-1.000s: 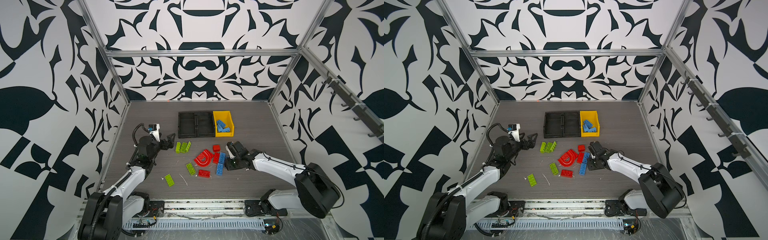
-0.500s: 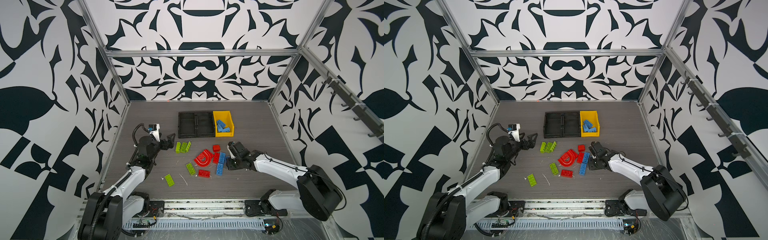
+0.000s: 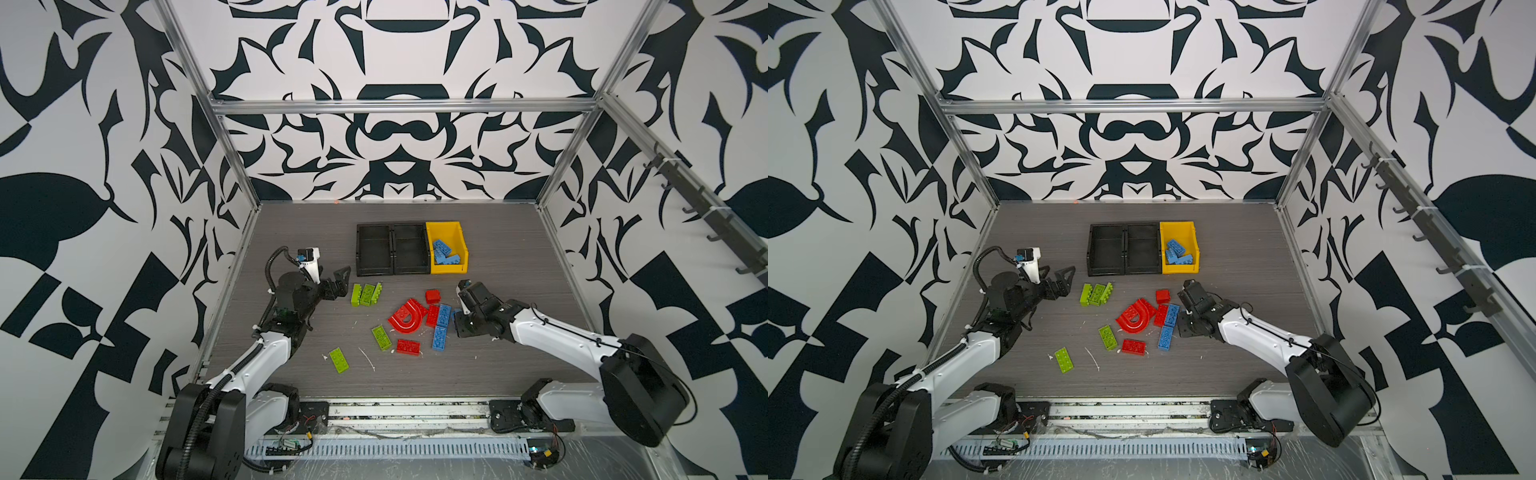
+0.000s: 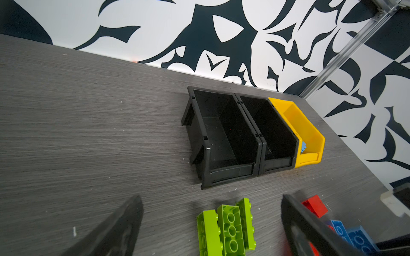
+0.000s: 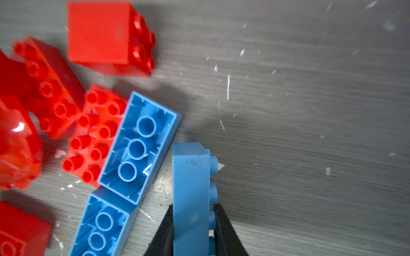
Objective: Sort the legos into containers by color
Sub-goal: Pick up the lego from the center of the table, then place the lego in the container.
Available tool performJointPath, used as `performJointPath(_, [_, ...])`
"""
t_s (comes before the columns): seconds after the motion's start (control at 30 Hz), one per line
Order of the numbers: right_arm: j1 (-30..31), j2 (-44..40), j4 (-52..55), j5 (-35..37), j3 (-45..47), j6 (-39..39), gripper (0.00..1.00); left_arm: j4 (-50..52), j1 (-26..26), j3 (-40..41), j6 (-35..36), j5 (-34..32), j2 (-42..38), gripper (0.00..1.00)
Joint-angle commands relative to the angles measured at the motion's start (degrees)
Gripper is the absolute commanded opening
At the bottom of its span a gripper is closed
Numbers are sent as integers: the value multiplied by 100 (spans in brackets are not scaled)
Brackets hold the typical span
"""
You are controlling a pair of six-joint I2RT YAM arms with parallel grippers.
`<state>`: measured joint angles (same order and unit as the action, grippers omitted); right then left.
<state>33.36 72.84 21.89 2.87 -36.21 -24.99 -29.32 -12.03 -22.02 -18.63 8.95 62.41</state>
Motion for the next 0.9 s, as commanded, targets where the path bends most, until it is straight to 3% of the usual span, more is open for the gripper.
performJointPath(0.0, [-86, -211, 10, 274, -405, 191, 28, -58, -14, 134, -4, -53, -17, 99])
performJointPath(0.27, [-433, -37, -250, 218, -1052, 649, 27, -72, -10, 137, -24, -52, -7, 99])
performJointPath(0.43, [-834, 330, -1025, 187, -1369, 810, 27, -120, -10, 144, -36, -32, 33, 99])
performJointPath(0.6, [-1203, 1088, -1495, -44, -1921, 935, 27, -118, -10, 157, -36, -21, -10, 99])
performJointPath(0.87, [-1370, 2129, -1336, 120, -2870, 1363, 27, -140, -10, 187, -11, -62, -19, 100])
